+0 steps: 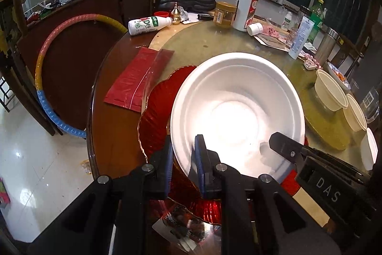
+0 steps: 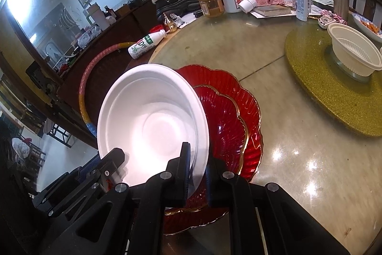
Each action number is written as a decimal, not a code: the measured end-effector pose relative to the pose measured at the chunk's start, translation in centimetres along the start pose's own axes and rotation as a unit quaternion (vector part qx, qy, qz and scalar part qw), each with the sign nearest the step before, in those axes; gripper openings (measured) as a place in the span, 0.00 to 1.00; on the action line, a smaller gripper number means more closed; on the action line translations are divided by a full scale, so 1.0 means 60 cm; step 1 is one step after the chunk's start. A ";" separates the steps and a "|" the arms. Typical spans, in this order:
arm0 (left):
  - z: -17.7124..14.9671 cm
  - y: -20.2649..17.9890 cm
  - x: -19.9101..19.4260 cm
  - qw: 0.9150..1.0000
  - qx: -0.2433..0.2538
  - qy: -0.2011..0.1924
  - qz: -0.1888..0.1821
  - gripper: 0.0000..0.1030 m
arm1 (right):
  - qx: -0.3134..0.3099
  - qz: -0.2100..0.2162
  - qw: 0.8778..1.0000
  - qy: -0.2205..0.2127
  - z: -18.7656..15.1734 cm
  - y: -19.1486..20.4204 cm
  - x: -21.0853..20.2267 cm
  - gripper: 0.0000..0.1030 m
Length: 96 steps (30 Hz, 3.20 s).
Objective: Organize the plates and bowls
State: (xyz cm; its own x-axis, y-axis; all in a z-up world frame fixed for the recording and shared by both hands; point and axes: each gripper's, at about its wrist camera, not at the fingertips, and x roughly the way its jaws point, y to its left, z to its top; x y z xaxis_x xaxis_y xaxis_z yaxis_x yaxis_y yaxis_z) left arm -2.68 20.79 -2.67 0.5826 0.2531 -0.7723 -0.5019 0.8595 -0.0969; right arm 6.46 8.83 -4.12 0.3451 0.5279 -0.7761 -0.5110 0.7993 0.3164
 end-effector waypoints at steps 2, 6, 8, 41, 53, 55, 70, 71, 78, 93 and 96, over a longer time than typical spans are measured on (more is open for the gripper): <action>0.000 0.001 -0.002 1.000 0.000 -0.003 0.001 0.15 | -0.002 -0.001 1.000 -0.001 0.000 0.003 0.000 0.10; -0.001 0.004 -0.004 1.000 0.000 -0.006 0.002 0.15 | -0.003 -0.002 1.000 -0.002 0.000 0.005 -0.001 0.10; -0.002 0.004 -0.005 1.000 0.000 -0.007 0.002 0.15 | -0.004 -0.003 1.000 -0.002 -0.001 0.007 -0.001 0.10; 0.003 0.005 -0.013 1.000 0.001 -0.011 0.002 0.15 | -0.004 -0.013 1.000 0.005 -0.001 0.011 -0.003 0.15; 0.008 0.021 -0.014 0.999 -0.035 -0.019 -0.005 0.19 | 0.024 -0.013 1.000 -0.005 0.006 -0.012 -0.009 0.35; 0.009 0.025 -0.019 0.998 -0.049 -0.021 -0.014 0.40 | 0.035 -0.007 0.999 -0.010 0.006 -0.019 -0.013 0.48; 0.027 0.020 -0.099 0.982 -0.127 -0.130 -0.053 0.77 | 0.118 0.086 0.981 -0.124 0.014 -0.115 -0.138 0.82; 0.029 0.009 -0.101 0.982 -0.123 -0.132 -0.056 0.79 | 0.126 0.082 0.980 -0.133 0.015 -0.128 -0.145 0.83; 0.043 -0.105 -0.085 0.989 -0.053 -0.109 -0.088 0.79 | 0.191 0.034 0.970 -0.148 0.023 -0.267 -0.178 0.84; 0.119 -0.389 0.039 0.989 0.083 0.026 -0.117 0.79 | 0.312 -0.001 0.948 -0.061 0.103 -0.524 -0.133 0.87; 0.126 -0.415 0.074 0.990 0.074 0.055 -0.111 0.79 | 0.330 -0.001 0.942 -0.065 0.116 -0.550 -0.126 0.87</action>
State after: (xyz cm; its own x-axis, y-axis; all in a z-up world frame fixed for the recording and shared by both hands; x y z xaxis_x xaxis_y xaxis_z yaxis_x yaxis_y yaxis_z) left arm 17.24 3.84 1.05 0.5910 0.0078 -0.8066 -0.2654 0.9462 -0.1853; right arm 26.16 -19.54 -4.89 0.4616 0.5233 -0.7163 0.0742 0.7818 0.6191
